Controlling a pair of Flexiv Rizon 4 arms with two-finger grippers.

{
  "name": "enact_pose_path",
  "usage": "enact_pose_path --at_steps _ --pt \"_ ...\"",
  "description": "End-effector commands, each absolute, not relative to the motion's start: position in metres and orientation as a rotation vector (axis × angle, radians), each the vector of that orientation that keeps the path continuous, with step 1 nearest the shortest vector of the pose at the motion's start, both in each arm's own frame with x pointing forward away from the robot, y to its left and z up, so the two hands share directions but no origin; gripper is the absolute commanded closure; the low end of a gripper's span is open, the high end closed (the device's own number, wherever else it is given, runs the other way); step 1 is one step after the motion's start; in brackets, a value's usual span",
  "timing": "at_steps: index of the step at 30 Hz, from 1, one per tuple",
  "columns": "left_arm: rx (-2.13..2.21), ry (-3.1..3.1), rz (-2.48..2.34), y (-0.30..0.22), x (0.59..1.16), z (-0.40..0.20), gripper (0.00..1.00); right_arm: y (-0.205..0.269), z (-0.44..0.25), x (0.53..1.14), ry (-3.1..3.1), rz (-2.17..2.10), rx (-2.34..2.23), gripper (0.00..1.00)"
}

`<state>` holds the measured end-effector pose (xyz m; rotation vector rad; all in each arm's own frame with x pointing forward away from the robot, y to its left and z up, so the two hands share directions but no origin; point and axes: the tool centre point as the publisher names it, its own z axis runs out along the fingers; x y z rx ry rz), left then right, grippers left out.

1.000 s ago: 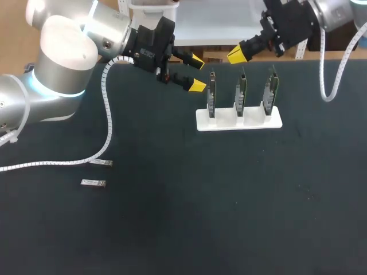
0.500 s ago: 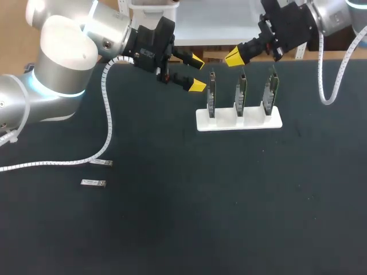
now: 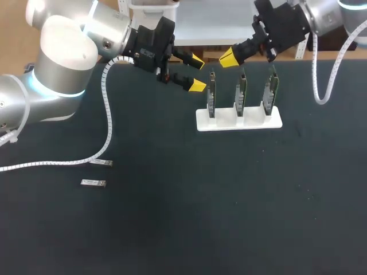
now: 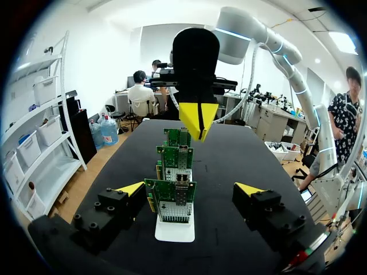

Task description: Pick up the optical module with the left hand, and insert it into the network port with the right hand.

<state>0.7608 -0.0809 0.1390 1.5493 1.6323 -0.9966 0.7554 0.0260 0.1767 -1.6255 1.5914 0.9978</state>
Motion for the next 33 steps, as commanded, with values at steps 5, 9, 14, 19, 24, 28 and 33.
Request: enact_pose_path --at_steps 5,9,14,19,24,28,33 --pt "1.553 1.637 -0.997 -0.082 0.763 0.139 0.00 0.043 0.162 0.773 1.617 0.997 -1.654 1.00" --pt "1.553 1.637 -0.997 -0.082 0.763 0.139 0.00 0.046 0.158 0.781 1.633 0.995 -1.646 1.00" --pt "1.553 1.637 -0.997 -0.082 0.763 0.139 0.00 0.050 0.160 0.789 1.630 0.984 -1.650 1.00" --pt "1.553 1.637 -0.997 -0.082 0.763 0.139 0.00 0.049 0.157 0.789 1.629 0.982 -1.671 1.00" --pt "1.553 1.637 -0.997 -0.082 0.763 0.139 0.00 0.049 0.154 0.785 1.635 0.988 -1.679 1.00" --pt "1.553 1.637 -0.997 -0.082 0.763 0.139 0.00 0.047 0.151 0.785 1.650 0.987 -1.681 1.00" --pt "1.553 1.637 -0.997 -0.082 0.763 0.139 0.00 0.044 0.149 0.781 1.667 0.997 -1.666 1.00"
